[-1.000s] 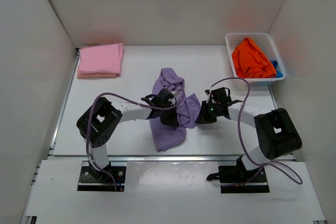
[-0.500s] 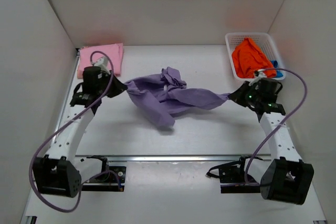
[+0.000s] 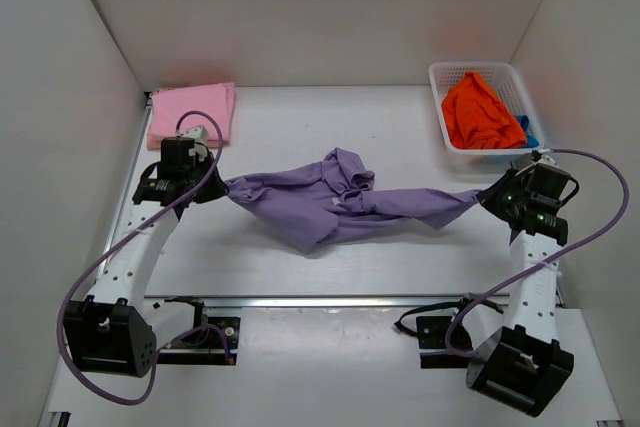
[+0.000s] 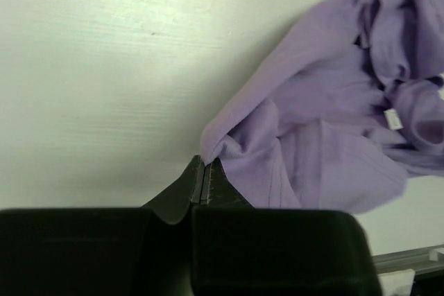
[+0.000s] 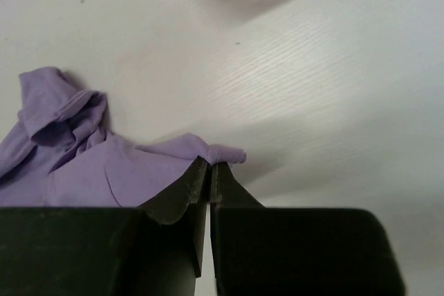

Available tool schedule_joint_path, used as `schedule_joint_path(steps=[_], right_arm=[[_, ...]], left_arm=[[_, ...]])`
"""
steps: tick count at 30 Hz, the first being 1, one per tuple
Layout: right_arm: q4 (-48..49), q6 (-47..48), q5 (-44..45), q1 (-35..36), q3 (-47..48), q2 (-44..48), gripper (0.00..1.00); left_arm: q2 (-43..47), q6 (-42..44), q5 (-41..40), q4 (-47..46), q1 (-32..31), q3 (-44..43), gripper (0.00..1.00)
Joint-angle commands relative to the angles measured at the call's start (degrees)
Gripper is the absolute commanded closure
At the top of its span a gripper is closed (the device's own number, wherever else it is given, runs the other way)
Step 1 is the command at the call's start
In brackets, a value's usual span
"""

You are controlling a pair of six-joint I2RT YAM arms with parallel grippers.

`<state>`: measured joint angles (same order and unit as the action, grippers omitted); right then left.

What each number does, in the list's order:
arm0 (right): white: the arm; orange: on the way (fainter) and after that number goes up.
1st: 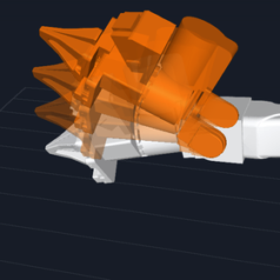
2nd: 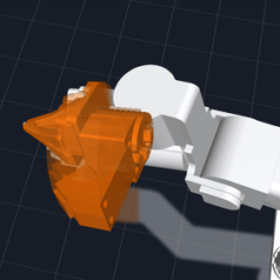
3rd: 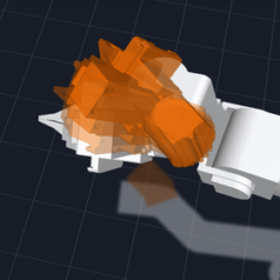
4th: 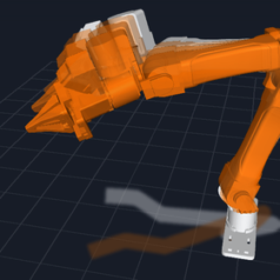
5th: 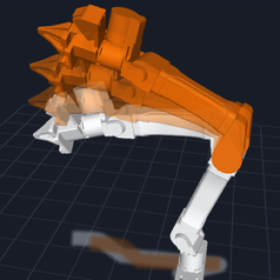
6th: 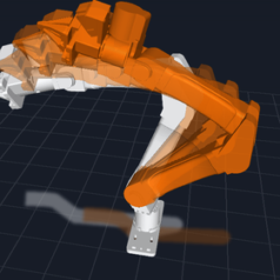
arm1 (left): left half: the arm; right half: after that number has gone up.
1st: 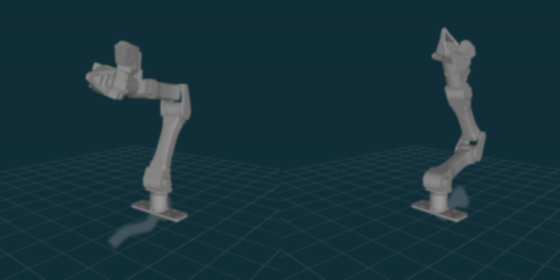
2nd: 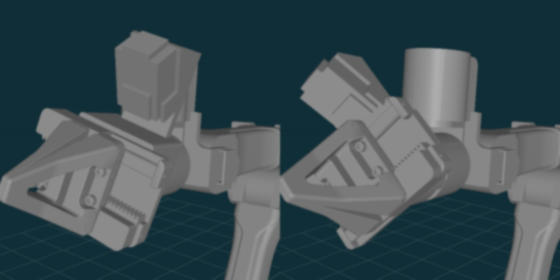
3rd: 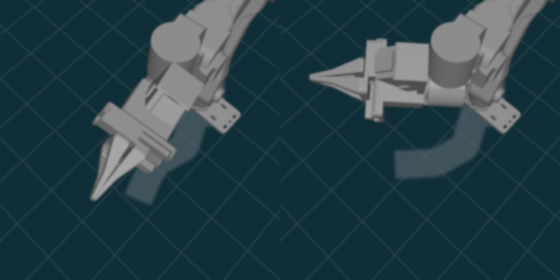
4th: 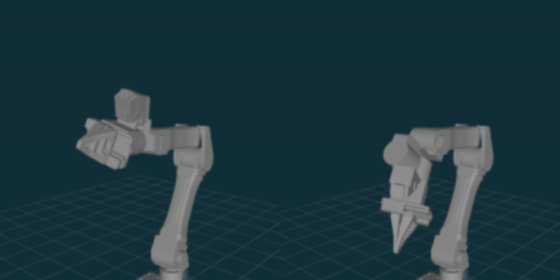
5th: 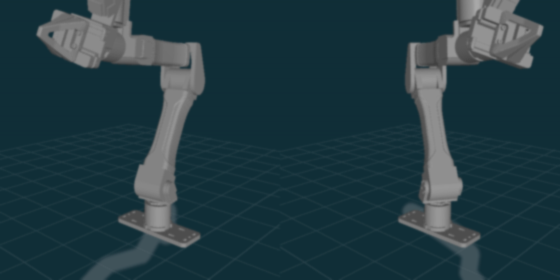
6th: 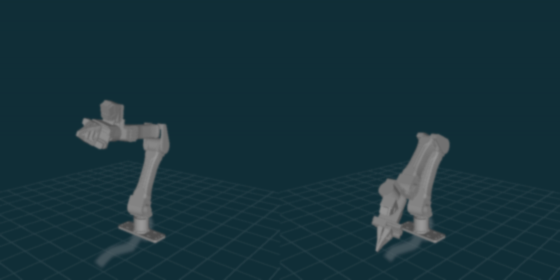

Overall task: Fold and stack the t-shirts
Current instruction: Flatten out the tshirt

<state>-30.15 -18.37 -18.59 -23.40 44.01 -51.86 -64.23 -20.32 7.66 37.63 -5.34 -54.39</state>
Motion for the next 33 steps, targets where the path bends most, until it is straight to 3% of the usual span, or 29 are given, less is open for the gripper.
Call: schedule_joint_path(steps=[1,4,5,6,8,11,15,17,19,22,23,31,32,33], right_arm=[[-2.4,3.0,3.6,-0.2,1.9,-1.6,1.00],[-5.8,4.9,5.5,7.5,3.2,-6.6,1.00],[-7.2,5.7,6.1,8.4,3.7,-7.7,1.00],[-7.7,5.9,6.2,10.6,3.9,-9.8,1.00],[-8.8,5.6,6.4,13.5,3.1,-11.6,1.00],[-6.7,4.6,4.7,15.0,0.7,-10.7,1.00],[-6.0,4.6,2.2,14.3,-0.3,-11.5,1.00],[-5.9,4.5,2.4,15.6,0.0,-12.2,1.00],[-5.4,4.1,2.8,16.4,-0.7,-12.7,1.00],[-3.9,2.6,1.2,18.1,-1.6,-12.9,1.00],[-3.2,2.2,0.8,19.0,-1.3,-13.1,1.00],[-0.1,-0.6,0.0,23.3,-3.1,-14.1,1.00],[0.3,-0.5,0.0,24.3,-3.1,-14.4,1.00],[0.5,-0.4,0.5,24.2,-3.3,-14.5,1.00]], left_arm=[[-0.5,3.3,-3.7,2.7,0.4,1.3,1.00],[-2.1,5.5,-7.2,3.4,1.3,1.7,1.00],[-2.2,6.2,-7.6,3.9,1.6,1.6,0.95],[-3.1,6.9,-7.6,4.0,2.3,1.0,0.87],[-3.6,8.0,-9.1,5.1,3.2,0.0,0.31],[-2.7,7.3,-7.2,5.2,1.2,-0.9,0.19],[-0.5,1.3,6.9,2.5,-2.8,-1.5,0.20],[-0.9,-2.3,10.3,-1.0,-7.4,-0.6,0.20],[-4.0,-5.6,8.6,-2.6,-15.8,0.0,0.19],[-9.3,-8.9,12.1,-6.8,-20.5,1.9,0.11],[-10.0,-9.6,13.0,-9.2,-20.7,2.7,0.03],[-19.0,-13.2,13.3,-18.1,-24.1,8.7,0.01],[-21.1,-12.6,15.1,-19.1,-24.2,9.6,0.10],[-22.2,-12.3,16.2,-20.1,-23.8,10.6,0.29]])
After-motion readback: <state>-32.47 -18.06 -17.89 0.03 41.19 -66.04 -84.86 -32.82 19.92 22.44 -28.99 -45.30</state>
